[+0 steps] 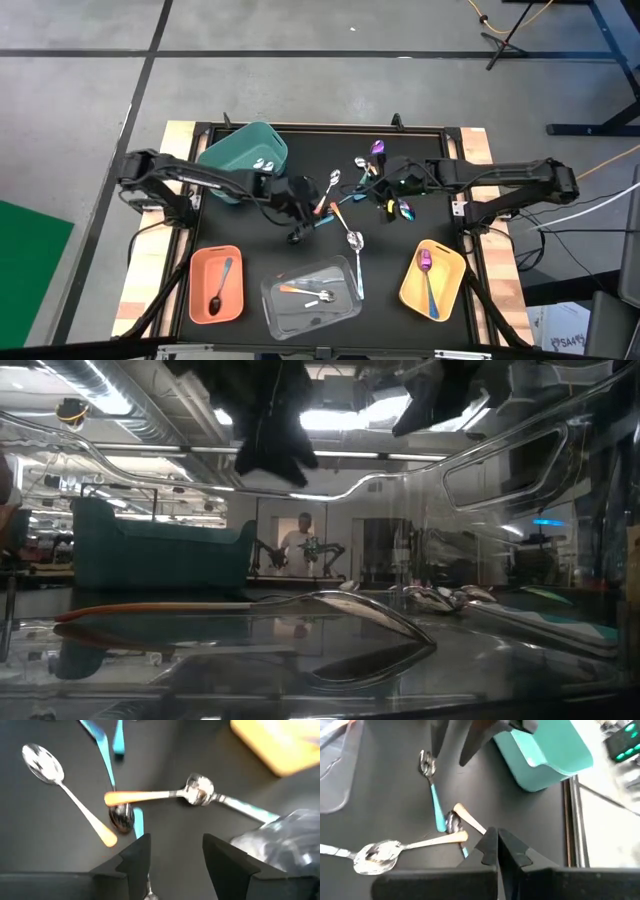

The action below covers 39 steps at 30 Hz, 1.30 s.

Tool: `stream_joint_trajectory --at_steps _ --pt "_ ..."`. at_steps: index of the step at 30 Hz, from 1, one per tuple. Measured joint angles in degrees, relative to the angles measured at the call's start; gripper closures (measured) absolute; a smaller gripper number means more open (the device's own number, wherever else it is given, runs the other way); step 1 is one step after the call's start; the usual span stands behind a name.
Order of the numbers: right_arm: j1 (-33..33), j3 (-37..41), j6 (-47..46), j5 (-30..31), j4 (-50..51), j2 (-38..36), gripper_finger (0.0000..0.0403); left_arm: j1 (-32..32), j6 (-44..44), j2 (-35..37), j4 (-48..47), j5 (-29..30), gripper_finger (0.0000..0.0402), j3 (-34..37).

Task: Sort silverware by color (type)
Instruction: Put the blue spoon into the orange bin

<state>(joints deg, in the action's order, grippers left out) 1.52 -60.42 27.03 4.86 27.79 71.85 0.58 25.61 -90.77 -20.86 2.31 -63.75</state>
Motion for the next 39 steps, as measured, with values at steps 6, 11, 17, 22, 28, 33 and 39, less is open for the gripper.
stream_joint_trajectory --at_steps 6,11,17,22,28,33,39 --pt "0.00 0.04 -1.25 -0.33 0.30 -0.08 0.0403 1.85 -0.86 -6.66 -0.08 0.08 0.0226 0.00" --pt "0.00 0.04 -1.25 -0.33 0.33 -0.02 0.0403 3.10 -1.58 -10.44 -0.09 1.75 0.0226 0.00" --pt "0.00 0.04 -1.50 -0.35 0.33 -0.02 0.0403 4.39 -3.45 -13.05 0.08 7.55 0.0226 0.00" --pt "0.00 0.04 -1.77 -0.35 0.58 0.00 0.0403 5.54 -3.65 -14.69 0.26 10.69 0.0226 0.00" --pt "0.00 0.04 -1.90 -0.37 0.74 0.00 0.0403 5.90 -3.48 -17.11 0.41 10.76 0.0226 0.01" --pt "0.00 0.04 -1.90 -0.36 0.77 0.00 0.0403 5.95 -3.13 -18.71 0.59 11.67 0.0231 -0.02" --pt "0.00 0.04 -1.90 -0.35 0.79 0.02 0.0403 5.97 -1.79 -18.72 0.58 11.72 0.0276 -0.02"
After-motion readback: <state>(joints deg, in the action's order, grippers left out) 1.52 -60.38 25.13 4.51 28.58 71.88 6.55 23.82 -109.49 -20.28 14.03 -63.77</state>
